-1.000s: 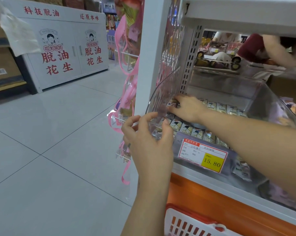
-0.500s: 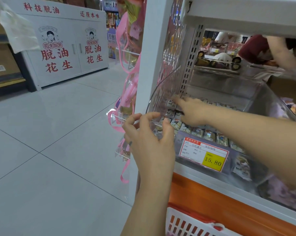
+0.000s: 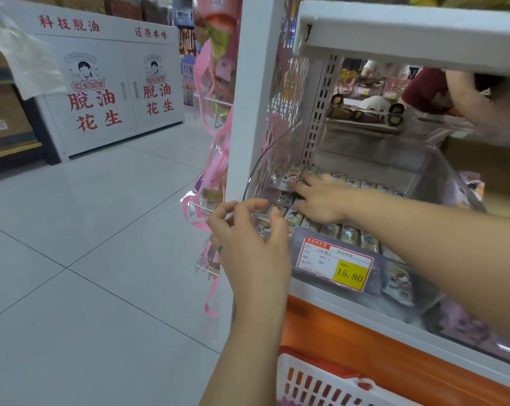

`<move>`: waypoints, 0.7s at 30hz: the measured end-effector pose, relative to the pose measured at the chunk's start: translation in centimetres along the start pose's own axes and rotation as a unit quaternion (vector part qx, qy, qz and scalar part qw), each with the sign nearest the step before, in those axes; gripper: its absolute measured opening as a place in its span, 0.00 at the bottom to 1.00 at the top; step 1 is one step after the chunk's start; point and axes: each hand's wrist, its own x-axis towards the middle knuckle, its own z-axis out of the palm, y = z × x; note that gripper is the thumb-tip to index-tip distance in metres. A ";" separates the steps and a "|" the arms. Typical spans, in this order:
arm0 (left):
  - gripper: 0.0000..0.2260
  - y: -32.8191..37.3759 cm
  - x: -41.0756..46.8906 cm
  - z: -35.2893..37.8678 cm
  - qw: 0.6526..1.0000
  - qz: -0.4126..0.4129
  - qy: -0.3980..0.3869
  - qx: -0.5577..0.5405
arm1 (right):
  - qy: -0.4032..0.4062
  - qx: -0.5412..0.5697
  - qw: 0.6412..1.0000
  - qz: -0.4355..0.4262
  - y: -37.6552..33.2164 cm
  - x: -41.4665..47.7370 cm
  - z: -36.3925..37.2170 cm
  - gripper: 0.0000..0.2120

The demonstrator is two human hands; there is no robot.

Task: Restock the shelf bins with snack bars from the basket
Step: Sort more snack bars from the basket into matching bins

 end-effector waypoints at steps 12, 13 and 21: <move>0.09 3.0 -6.4 -5.0 0.980 0.111 -0.080 0.145 | 0.247 0.181 0.940 -0.153 0.7 -23.6 0.4 0.15; 0.09 2.4 -7.7 -5.3 0.972 0.125 -0.111 0.167 | 0.231 0.192 0.941 -0.152 1.0 -25.2 1.9 0.16; 0.13 -6.2 -16.7 -7.6 0.893 0.143 -0.275 0.326 | -0.010 0.237 0.968 -0.086 2.0 -29.5 18.3 0.12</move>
